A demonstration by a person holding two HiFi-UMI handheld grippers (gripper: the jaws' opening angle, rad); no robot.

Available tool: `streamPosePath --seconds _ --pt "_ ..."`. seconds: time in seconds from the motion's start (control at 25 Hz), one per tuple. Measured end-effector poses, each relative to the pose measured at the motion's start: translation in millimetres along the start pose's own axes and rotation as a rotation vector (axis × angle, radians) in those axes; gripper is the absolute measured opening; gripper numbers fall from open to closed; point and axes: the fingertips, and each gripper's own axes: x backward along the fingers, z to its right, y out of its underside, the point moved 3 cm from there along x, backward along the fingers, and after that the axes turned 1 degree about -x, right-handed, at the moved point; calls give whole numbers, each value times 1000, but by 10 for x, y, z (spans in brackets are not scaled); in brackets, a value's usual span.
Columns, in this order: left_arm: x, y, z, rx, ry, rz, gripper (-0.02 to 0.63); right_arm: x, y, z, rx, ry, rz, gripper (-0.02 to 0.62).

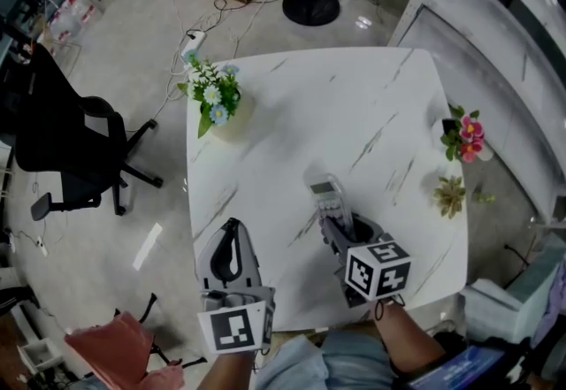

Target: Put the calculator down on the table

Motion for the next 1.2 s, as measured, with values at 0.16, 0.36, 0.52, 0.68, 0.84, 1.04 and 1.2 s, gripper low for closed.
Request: streamPosePath --seconds 0.16,0.36,0.52,0.68,0.84,1.04,1.2 --pt "-53 16 -23 3 -7 -10 14 -29 -5 25 -9 -1 -1 152" --pt "-142 36 20 6 -6 -19 14 -49 -30 41 13 -17 -12 155" --pt "-204 39 72 6 2 -22 14 -43 -45 114 47 -2 -18 172" --pt "-257 41 126 5 5 -33 14 -39 -62 181 63 3 -23 195" --pt "-294 47 177 -1 7 -37 14 -41 -84 256 78 9 -20 215" --pt "-290 13 220 -6 11 -34 14 -46 -94 332 82 14 -21 235" --pt "-256 -22 242 -9 7 -28 14 -65 -81 433 93 33 -29 236"
